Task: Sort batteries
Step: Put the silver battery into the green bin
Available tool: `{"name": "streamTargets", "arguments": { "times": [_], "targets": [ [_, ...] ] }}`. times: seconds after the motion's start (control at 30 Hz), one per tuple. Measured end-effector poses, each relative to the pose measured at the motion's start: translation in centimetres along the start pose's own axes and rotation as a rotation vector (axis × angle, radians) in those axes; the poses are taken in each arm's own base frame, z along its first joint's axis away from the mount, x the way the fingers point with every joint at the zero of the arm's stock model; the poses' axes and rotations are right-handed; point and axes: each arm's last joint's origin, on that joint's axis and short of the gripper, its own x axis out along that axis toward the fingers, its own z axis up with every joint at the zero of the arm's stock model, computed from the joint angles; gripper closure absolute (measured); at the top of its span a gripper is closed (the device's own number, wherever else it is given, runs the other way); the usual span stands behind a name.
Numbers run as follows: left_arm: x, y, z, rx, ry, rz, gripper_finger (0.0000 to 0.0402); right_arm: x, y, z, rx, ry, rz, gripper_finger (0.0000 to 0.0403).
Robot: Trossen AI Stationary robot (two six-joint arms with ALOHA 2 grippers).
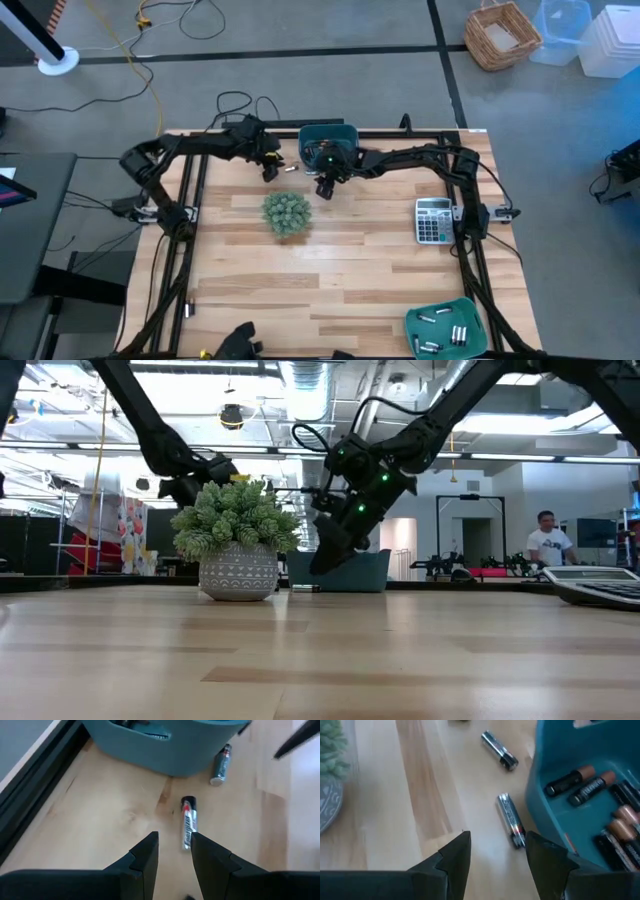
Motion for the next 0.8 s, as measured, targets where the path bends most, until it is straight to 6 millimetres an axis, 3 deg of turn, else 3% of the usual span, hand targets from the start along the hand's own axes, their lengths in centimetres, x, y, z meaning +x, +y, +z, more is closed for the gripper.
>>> {"name": "streamTargets", "arguments": {
  "times": [0.4, 0.8],
  "targets": [
    [1.3, 0.8, 0.3, 0.005, 0.02, 0.023, 0.0293, 0.4, -0.7, -0.2, 0.008, -0.002, -0.012, 0.0198],
    [1.9, -0.8, 0.8, 0.09, 0.042, 0.021, 0.0293, 0.4, -1.3, -0.5, -0.012, 0.016, -0.02, 0.0198]
  ]
}}
